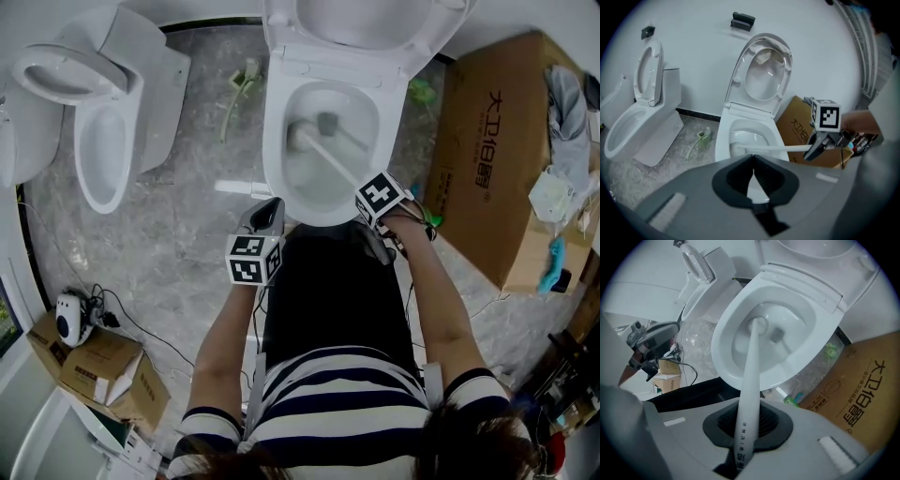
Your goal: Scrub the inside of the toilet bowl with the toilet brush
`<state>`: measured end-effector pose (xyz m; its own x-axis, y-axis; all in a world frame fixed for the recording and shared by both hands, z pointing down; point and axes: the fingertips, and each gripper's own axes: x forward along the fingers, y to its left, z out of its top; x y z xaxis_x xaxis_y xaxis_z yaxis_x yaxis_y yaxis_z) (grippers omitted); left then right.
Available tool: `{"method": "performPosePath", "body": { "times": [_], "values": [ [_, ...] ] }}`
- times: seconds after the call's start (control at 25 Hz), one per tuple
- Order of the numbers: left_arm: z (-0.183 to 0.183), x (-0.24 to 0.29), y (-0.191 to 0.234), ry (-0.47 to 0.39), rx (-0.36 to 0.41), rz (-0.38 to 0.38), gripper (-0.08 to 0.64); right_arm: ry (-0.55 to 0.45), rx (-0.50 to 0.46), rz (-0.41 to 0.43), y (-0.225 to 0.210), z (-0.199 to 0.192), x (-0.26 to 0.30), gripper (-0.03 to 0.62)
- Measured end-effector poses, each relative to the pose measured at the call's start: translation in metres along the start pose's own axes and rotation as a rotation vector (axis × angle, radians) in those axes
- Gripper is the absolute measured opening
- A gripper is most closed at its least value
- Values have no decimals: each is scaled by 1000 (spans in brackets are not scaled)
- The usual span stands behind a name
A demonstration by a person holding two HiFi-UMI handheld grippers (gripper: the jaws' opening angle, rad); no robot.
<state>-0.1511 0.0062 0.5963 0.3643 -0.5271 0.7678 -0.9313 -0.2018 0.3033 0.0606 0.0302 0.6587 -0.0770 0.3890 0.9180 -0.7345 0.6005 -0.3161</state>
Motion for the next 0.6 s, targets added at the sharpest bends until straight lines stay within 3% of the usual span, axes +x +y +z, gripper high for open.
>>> {"method": "performPosePath", "body": {
  "times": [0.6],
  "values": [
    [3, 2, -1, -8, 14, 1, 0, -57, -24, -93, -21, 10, -12, 32]
  ]
}}
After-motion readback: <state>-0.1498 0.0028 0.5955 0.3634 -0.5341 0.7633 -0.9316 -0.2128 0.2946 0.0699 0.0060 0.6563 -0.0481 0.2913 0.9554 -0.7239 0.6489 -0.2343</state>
